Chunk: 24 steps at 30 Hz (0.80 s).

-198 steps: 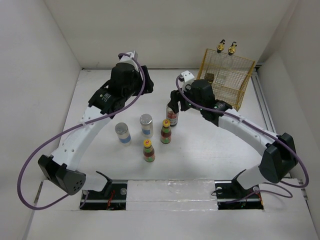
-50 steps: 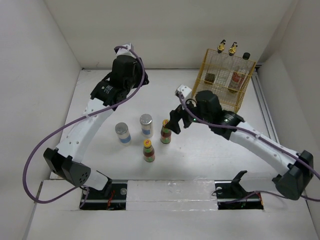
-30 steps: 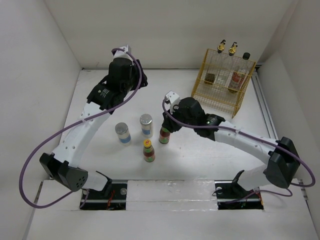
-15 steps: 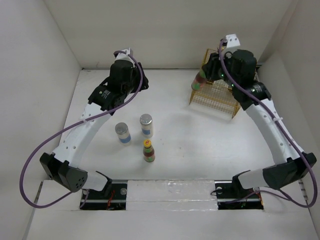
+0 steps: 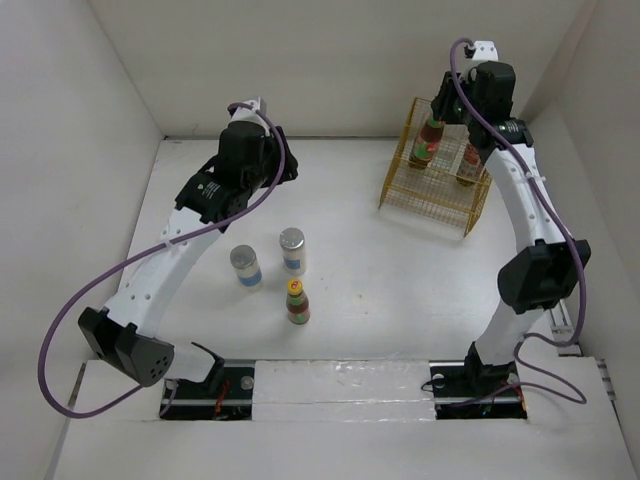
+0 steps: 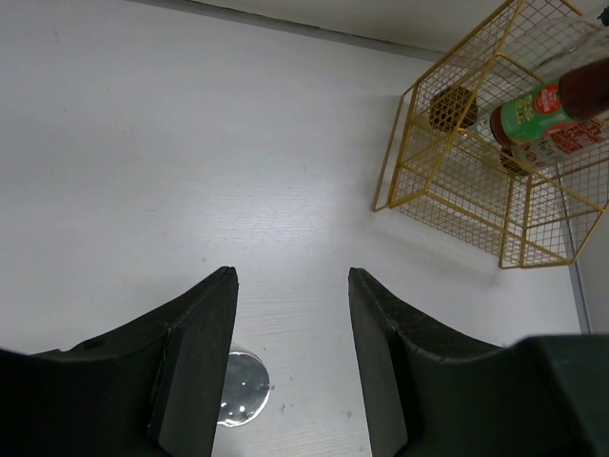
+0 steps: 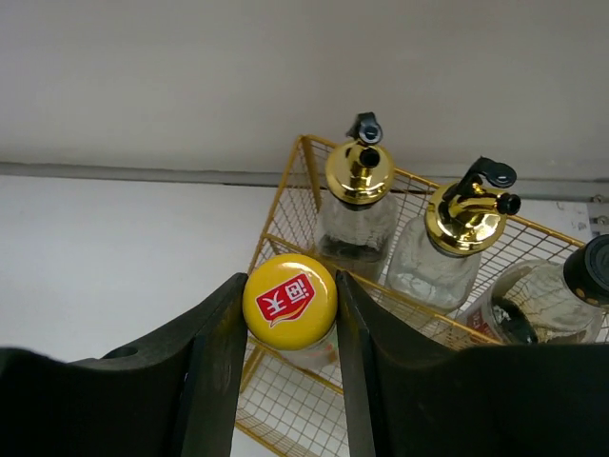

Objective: Organize the condiment bottles

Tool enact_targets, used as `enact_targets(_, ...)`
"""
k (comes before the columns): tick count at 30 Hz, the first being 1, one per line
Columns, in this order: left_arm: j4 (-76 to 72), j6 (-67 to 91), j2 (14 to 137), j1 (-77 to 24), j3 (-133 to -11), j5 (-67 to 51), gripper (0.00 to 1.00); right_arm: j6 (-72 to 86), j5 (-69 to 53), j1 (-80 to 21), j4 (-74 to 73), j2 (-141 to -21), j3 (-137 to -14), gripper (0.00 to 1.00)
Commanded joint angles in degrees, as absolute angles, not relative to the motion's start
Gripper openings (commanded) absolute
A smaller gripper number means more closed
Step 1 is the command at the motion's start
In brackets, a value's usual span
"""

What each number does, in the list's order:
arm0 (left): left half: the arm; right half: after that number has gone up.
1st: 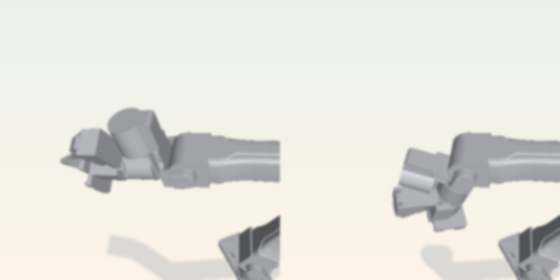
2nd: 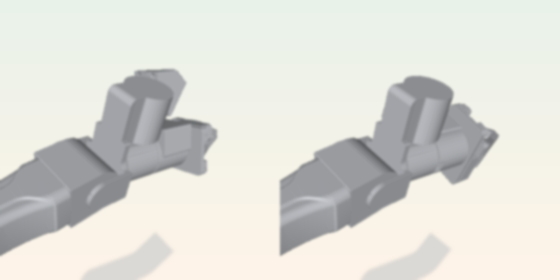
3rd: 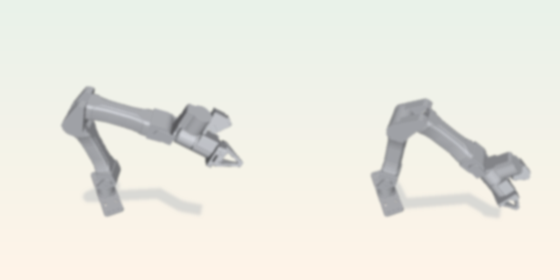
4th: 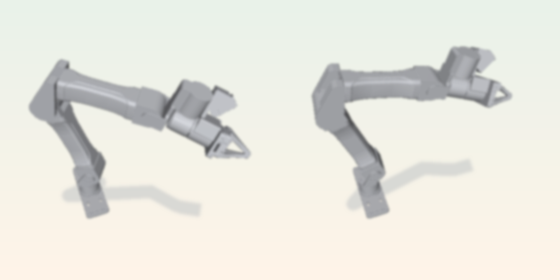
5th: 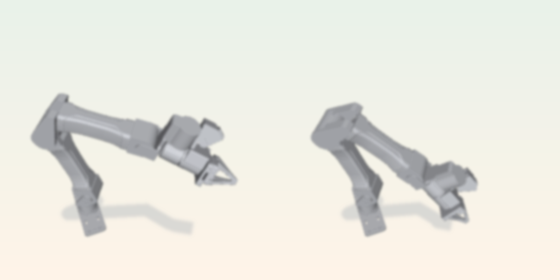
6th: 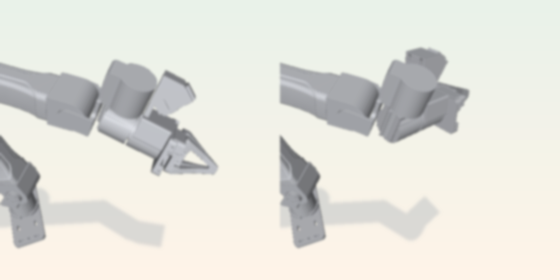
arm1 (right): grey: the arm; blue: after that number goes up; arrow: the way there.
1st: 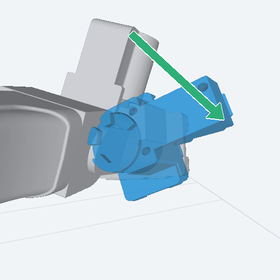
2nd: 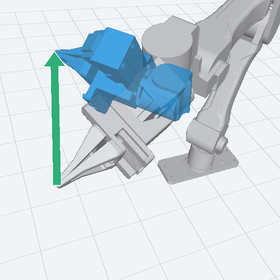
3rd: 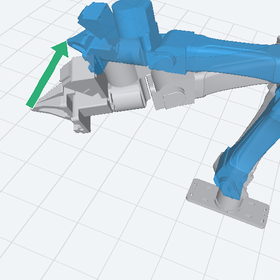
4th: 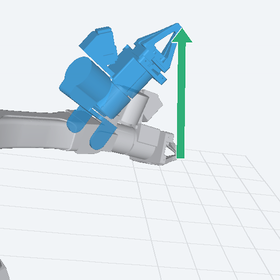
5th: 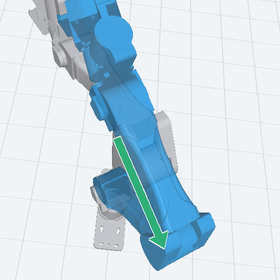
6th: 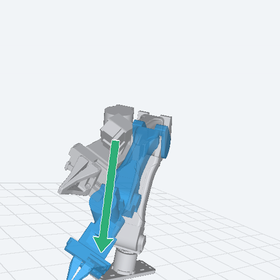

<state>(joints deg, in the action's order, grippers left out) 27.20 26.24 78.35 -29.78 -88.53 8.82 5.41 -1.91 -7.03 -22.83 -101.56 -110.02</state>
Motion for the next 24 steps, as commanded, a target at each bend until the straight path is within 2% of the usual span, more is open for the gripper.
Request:
enact_targets(1, 25.3, 26.3, 75.3, -29.7, -87.7, 8.8, 0.46, 6.2, -1.8, -5.8, -14.7, -99.7, -116.7, 0.05)
enact_targets(7, 25.3, 26.3, 75.3, -29.7, -87.7, 9.4, 0.46, 6.2, -1.3, -5.3, -13.5, -101.3, -116.7, 0.05)
enact_targets(15, 25.3, 26.3, 76.5, -29.7, -88.2, 9.4, 0.46, 5.1, 0.7, -7.2, -9.9, -101.3, -104.5, 0.05)
enact_targets(21, 25.3, 26.3, 77.0, -29.7, -88.2, 9.4, 0.46, 5.1, 0.7, -8.4, -9.4, -101.3, -99.8, 0.05)
enact_targets(24, 25.3, 26.3, 77.0, -29.7, -88.2, 9.4, 0.46, 5.1, 0.7, -9.0, -8.8, -102.6, -97.8, 0.14)
